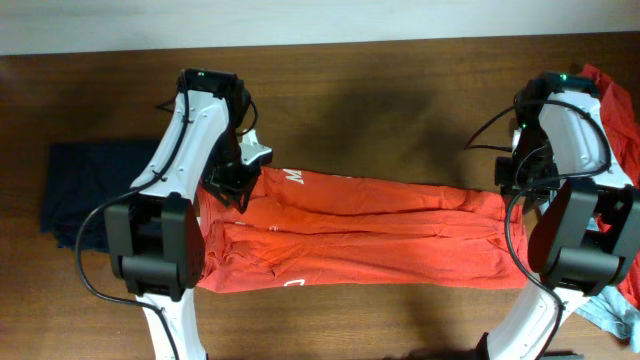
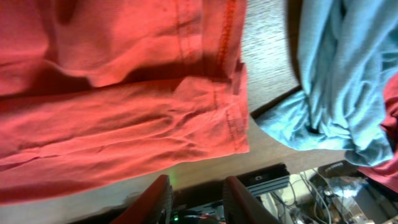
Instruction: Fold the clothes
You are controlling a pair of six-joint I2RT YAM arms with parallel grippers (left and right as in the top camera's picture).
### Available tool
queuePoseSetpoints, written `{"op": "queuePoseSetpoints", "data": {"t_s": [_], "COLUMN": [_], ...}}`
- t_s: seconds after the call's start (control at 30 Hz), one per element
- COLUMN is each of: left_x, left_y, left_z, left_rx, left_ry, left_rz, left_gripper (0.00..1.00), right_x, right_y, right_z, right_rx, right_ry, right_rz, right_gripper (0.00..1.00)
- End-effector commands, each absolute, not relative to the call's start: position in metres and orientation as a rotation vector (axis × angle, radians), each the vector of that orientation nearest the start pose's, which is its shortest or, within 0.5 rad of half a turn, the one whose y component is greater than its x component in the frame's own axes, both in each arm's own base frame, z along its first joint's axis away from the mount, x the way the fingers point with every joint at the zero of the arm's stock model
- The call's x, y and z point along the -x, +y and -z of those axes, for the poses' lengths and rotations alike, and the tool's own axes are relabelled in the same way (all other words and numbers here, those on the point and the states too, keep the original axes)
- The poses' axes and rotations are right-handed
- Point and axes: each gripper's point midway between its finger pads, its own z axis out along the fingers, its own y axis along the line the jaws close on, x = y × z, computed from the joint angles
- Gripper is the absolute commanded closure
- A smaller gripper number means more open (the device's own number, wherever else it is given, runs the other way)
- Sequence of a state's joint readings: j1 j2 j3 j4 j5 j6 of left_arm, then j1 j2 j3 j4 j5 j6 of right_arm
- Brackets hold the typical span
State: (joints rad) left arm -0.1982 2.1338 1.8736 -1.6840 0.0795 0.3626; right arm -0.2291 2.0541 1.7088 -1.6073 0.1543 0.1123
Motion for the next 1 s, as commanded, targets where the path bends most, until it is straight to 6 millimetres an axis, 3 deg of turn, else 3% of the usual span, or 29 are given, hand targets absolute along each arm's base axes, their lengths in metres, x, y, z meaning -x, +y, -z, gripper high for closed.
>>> {"op": "queuePoseSetpoints", "data": {"t_s": [0.0, 0.2, 0.3, 0.43, 0.57, 0.63, 0.73, 0.83, 0.97], "left_x": [-0.314, -0.33, -0.343, -0.351, -0.363, -0.373, -0.385, -0.394, -0.409], "left_y": [-0.071, -0.063, -0.071, -0.075, -0.084, -0.095, -0.102, -0.112, -0.113], "left_z": [-0.115, -0.11, -0.108, -0.107, -0.119, -0.121, -0.114, -0.103, -0.087], "left_rx": [-0.877, -0.818, -0.783, -0.774, -0.749, -0.748, -0.782, -0.818, -0.74], "left_ry": [3.359, 3.31, 3.246, 3.209, 3.145, 3.082, 3.03, 3.006, 3.014], "left_rz": [0.207, 0.193, 0.268, 0.293, 0.337, 0.398, 0.355, 0.332, 0.211], "left_gripper": [0.55, 0.53, 0.53, 0.75, 0.77, 0.71, 0.49, 0.45, 0.42], "right_x": [-0.287, -0.3, -0.314, -0.335, -0.348, -0.353, -0.359, -0.361, -0.357], "right_y": [-0.103, -0.093, -0.085, -0.061, -0.059, -0.059, -0.045, -0.023, -0.009], "right_z": [-0.101, -0.095, -0.091, -0.089, -0.107, -0.123, -0.152, -0.176, -0.178], "right_rx": [-0.583, -0.601, -0.59, -0.472, -0.421, -0.397, -0.247, -0.111, -0.093], "right_ry": [3.446, 3.399, 3.35, 3.285, 3.184, 3.12, 3.013, 2.917, 2.917], "right_rz": [0.32, 0.198, 0.079, -0.196, -0.227, -0.214, -0.317, -0.481, -0.568], "right_gripper": [0.67, 0.64, 0.64, 0.69, 0.68, 0.67, 0.61, 0.44, 0.41]}}
